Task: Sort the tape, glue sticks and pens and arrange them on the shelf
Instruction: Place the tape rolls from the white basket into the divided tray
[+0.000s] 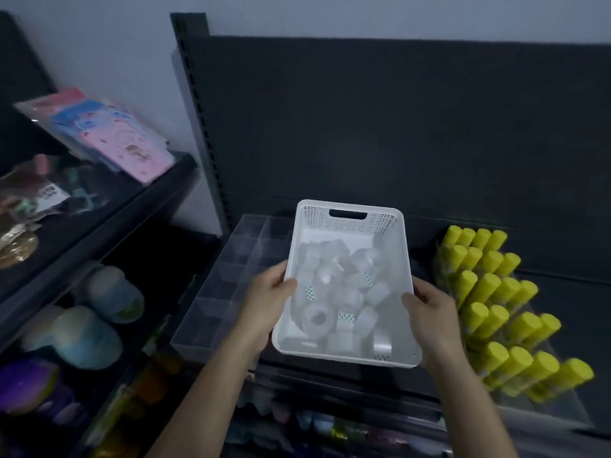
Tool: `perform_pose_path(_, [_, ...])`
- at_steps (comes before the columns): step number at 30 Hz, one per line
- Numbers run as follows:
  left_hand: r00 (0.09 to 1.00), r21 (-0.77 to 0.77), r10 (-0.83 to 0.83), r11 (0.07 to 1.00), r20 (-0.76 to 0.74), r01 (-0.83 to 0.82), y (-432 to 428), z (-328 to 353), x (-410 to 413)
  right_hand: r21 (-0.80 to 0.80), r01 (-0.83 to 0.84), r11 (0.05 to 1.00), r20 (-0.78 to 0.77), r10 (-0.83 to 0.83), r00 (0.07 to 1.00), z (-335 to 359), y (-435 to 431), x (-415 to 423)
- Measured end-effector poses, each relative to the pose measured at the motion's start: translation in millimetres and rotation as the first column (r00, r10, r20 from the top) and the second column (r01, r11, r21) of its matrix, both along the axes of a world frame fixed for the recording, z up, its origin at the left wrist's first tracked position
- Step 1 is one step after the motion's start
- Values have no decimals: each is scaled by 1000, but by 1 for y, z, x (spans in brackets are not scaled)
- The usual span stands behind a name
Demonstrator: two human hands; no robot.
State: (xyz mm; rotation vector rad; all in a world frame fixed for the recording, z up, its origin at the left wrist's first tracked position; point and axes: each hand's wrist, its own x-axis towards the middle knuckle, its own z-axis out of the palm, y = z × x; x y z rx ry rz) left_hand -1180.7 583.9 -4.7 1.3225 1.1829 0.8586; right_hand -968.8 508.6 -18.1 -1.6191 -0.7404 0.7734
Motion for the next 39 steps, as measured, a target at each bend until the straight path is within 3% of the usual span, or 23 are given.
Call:
perform_pose_path(7, [942, 39, -146, 985, -303, 165, 25, -15, 12, -118, 80, 990, 79, -71, 994, -16, 2, 8])
perform_pose_path(19, [869, 14, -186, 976, -458, 216, 65, -24, 15, -172, 71, 983, 166, -43, 985, -36, 40, 20])
perform_pose_path(23, [750, 280, -63, 904, -658, 322, 81, -20, 23, -123, 79, 989, 402, -23, 915, -31, 46, 24])
perform_pose_path(25, [709, 335, -90, 835, -699, 436, 90, -21, 32, -84, 71, 994, 487, -21, 873, -25, 52, 24])
perform_pose_path(29, [498, 119, -340, 721, -798, 683, 113, -30, 62, -137, 45, 990, 594, 45, 803, -20, 73, 22])
perform_pose_path(33, [269, -21, -344, 650, -900, 759, 136, -38, 87, -149, -4, 989, 702, 109, 703, -21, 83, 21])
perform_pose_path(39, [196, -24, -293, 608, -936, 794, 157, -46, 101, -176, -7, 984, 712, 132, 689, -35, 87, 30])
